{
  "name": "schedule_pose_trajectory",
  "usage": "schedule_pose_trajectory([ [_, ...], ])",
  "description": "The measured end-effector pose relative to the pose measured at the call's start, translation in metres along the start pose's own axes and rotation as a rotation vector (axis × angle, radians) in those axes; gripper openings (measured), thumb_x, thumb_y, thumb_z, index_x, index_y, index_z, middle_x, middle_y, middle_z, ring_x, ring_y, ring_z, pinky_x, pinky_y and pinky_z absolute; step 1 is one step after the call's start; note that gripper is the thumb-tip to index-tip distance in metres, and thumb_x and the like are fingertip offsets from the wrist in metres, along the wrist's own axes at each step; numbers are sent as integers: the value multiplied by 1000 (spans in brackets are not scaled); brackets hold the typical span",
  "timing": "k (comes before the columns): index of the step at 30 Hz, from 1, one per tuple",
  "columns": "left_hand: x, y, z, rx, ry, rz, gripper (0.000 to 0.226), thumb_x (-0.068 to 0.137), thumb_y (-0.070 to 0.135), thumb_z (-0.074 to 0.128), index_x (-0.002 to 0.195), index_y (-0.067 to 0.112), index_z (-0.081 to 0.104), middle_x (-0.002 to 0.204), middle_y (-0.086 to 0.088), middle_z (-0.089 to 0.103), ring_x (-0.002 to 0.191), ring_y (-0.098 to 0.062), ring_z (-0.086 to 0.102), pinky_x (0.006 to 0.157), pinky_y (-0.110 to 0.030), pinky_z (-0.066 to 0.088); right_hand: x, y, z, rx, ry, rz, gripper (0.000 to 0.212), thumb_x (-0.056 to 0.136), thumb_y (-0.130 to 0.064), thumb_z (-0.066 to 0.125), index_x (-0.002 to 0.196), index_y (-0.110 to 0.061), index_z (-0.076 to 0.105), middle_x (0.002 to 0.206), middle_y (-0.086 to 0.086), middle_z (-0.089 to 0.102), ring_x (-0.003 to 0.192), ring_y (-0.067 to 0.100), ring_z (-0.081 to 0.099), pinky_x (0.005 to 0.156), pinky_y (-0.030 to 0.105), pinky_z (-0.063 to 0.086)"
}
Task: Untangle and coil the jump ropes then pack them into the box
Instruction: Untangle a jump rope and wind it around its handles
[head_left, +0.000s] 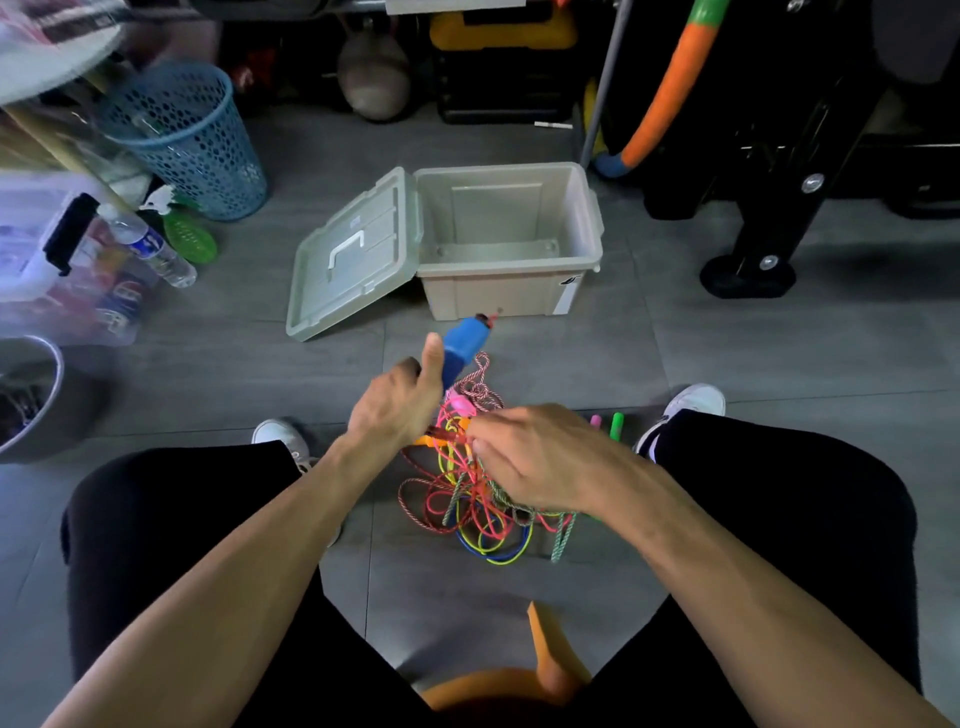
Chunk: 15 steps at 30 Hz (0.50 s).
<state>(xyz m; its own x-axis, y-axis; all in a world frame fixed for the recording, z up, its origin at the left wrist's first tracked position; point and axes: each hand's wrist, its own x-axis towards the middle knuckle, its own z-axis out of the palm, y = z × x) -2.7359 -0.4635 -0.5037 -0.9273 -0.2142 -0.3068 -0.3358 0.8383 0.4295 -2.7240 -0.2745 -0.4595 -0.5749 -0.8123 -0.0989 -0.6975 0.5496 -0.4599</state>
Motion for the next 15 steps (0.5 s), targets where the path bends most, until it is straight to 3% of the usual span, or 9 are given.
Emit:
schedule_pose_trajectory([
  [2,-8,12,5,-59,-78,-28,56,103,42,18,146,6,26,125,-27,54,107,-42,55,93,-45,41,1,8,-7,10,42,24,19,101,-24,37,92,-13,51,85,-1,55,74,27,53,64,42,46],
  [5,-11,22,6,-220,-235,-123,106,85,69,-14,137,-4,44,123,-30,55,112,-37,53,100,-43,33,2,28,-11,41,122,85,20,102,-24,41,98,-13,58,90,-3,57,82,23,56,70,40,48],
  [7,-17,29,2,-183,-290,-82,121,74,76,-21,129,-9,46,111,-33,59,103,-37,56,96,-43,36,5,41,-12,63,135,131,22,102,-26,44,101,-14,63,90,-4,56,85,22,56,73,41,48],
  [10,-26,34,5,56,-262,162,99,84,72,-13,110,6,57,93,-20,59,93,-35,59,82,-38,40,7,53,-13,95,131,177,20,100,-29,51,98,-19,68,85,-6,46,80,21,53,71,41,47],
  [12,-32,35,13,286,-215,308,97,71,88,-4,100,17,56,85,-8,57,82,-30,58,72,-35,41,8,59,-11,135,96,211,18,97,-29,56,93,-20,70,86,-4,47,79,19,52,73,44,47],
  [15,-39,31,28,528,-234,395,85,60,95,35,94,20,54,86,-1,61,79,-26,60,70,-33,46,9,61,-9,175,-7,263,21,89,-40,67,82,-20,70,79,-8,49,76,15,52,75,44,48],
])
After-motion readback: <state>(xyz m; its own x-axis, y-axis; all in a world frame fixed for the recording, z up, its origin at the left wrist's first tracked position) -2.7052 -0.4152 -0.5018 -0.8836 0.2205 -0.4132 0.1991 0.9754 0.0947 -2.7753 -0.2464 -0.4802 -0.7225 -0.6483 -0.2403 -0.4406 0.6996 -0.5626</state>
